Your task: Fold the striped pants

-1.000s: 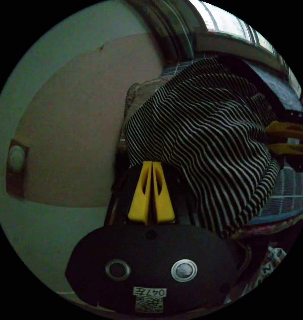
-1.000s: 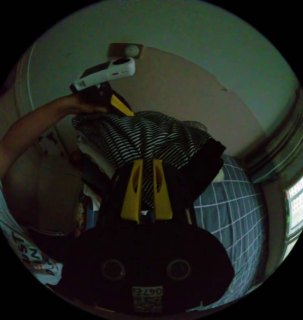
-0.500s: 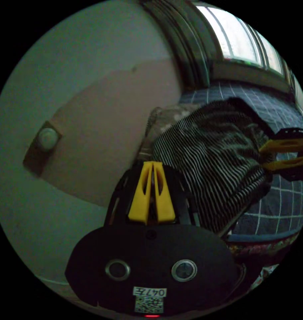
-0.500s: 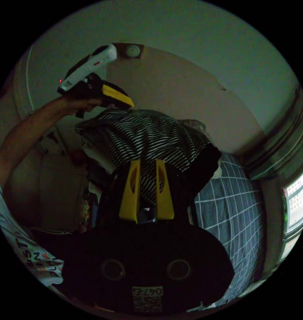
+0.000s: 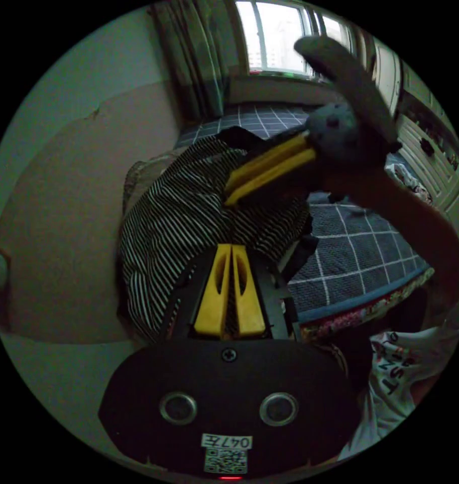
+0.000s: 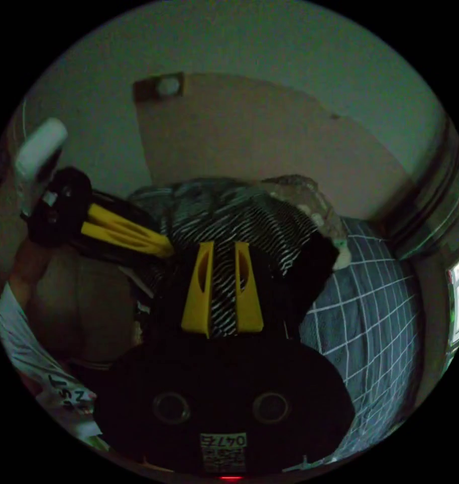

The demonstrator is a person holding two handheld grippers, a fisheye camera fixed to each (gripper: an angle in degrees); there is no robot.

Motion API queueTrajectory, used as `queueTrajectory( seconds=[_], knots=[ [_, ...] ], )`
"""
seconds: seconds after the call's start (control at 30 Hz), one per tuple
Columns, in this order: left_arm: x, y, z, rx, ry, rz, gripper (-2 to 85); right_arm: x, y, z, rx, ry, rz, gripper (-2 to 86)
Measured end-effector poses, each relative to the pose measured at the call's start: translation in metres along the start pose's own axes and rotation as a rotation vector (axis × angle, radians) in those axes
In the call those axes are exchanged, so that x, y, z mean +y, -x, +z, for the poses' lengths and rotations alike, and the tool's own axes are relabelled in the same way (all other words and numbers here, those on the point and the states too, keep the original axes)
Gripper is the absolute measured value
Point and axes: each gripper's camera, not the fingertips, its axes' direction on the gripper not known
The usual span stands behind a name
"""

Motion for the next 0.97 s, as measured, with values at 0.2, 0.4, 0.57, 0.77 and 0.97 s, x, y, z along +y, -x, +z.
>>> queueTrajectory(
  seconds=[0.2, 0.4, 0.57, 0.77, 0.97],
  knots=[
    [-0.004, -0.04, 0.024, 0.017, 0.003, -0.027, -0.8, 0.075, 0.024, -0.068, 0.022, -0.009, -0.002, 0.8],
    [0.009, -0.097, -0.005, -0.193, -0.124, -0.113, -0.9, 0.194, 0.049, -0.289, 0.153, -0.516, 0.102, -1.0],
    [0.025, -0.209, 0.013, -0.299, -0.01, -0.028, -0.8, 0.337, 0.096, -0.404, 0.161, -0.402, 0.11, -1.2],
    [0.044, -0.351, 0.089, 0.099, -0.133, -0.001, -0.8, 0.591, 0.179, -0.483, 0.191, -0.271, 0.206, 0.1],
    [0.043, -0.507, 0.217, 0.264, 0.031, 0.067, -0.8, 0.873, 0.233, -0.572, 0.222, -0.252, 0.555, 6.1]
  ],
)
